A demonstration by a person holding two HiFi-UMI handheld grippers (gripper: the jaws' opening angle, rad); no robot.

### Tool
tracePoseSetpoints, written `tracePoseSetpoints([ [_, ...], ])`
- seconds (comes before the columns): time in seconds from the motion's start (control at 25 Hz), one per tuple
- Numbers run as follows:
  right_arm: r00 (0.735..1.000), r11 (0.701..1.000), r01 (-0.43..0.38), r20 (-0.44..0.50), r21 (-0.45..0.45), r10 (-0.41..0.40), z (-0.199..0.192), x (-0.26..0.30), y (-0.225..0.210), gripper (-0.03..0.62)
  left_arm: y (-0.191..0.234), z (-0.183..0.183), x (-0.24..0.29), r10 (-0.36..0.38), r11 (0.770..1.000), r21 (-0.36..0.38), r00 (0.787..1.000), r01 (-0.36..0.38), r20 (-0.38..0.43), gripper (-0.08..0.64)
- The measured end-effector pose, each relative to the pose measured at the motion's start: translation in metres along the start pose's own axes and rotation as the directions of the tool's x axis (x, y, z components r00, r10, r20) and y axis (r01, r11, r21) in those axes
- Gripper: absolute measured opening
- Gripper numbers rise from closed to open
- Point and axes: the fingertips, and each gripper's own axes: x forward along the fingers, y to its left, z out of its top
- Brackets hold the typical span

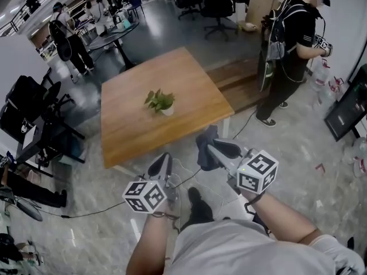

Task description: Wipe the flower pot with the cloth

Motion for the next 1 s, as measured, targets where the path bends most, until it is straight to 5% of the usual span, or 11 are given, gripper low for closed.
tracePoseSetpoints([
  [0.68,0.991,0.987,0.112,-0.092,0.117,-0.102,-0.003,0.246,-0.202,0.043,0.23,0.055,0.259,-0.046,0.998,-0.039,0.982,0.04,-0.183,0.005],
  [1.0,0.981,0.974,0.112,-0.178,0.196,-0.077,-0.044,0.304,-0.279,0.043,0.299,0.013,0.336,0.032,0.996,-0.075,0.949,-0.058,-0.313,0.005],
])
